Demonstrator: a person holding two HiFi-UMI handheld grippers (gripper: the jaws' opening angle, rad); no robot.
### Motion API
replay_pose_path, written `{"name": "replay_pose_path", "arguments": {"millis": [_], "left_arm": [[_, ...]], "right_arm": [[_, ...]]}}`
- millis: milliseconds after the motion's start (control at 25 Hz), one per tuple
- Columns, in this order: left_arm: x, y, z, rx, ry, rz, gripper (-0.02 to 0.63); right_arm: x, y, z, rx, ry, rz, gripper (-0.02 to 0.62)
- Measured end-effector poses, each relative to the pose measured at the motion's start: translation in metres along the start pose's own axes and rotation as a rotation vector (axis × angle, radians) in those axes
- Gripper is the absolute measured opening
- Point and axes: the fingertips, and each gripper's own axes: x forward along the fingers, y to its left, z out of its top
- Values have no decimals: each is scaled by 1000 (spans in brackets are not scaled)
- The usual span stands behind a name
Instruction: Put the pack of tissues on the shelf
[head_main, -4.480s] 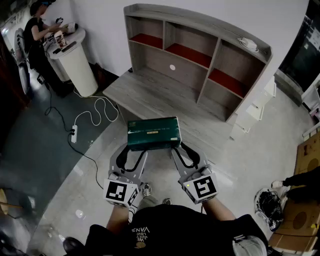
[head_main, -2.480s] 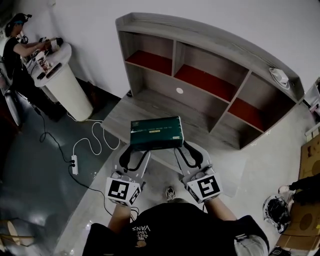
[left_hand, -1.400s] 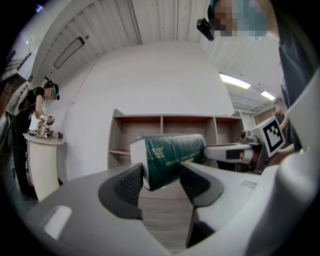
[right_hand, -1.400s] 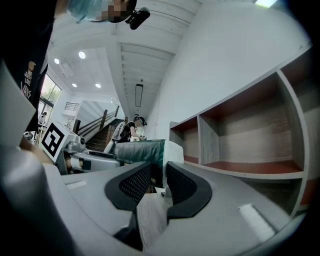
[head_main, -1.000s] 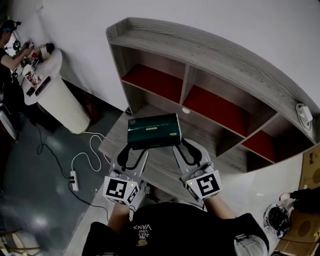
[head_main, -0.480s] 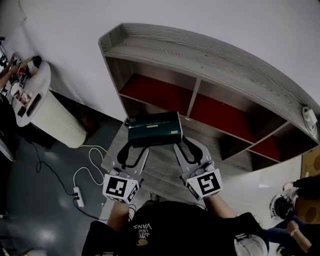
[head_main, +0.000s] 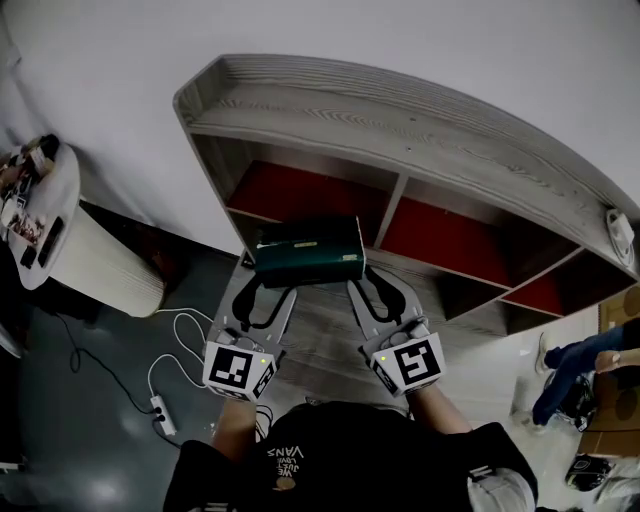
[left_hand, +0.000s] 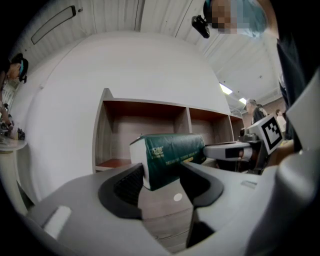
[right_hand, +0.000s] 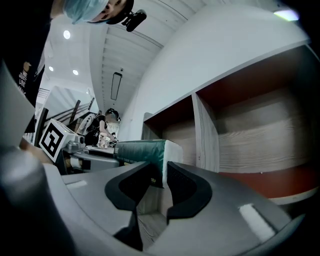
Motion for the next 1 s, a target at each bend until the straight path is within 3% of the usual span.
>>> {"name": "replay_pose_path", "arguments": {"millis": [240,480,680,1000], "left_arm": [[18,9,-2,5,0,-39,253],[31,18,-4,12,-6,-65,253],[42,28,-3,33,-10,-76,253],[55,39,-7,71,12,-56,258]], "right_arm": [[11,-11,-3,21,-68,-41,100],[22,-14,-2,-16,-25,-60,100],[34,-21,-5,-4,-46,-86,100],[49,-26,-9,-41,15,-132,100]]}}
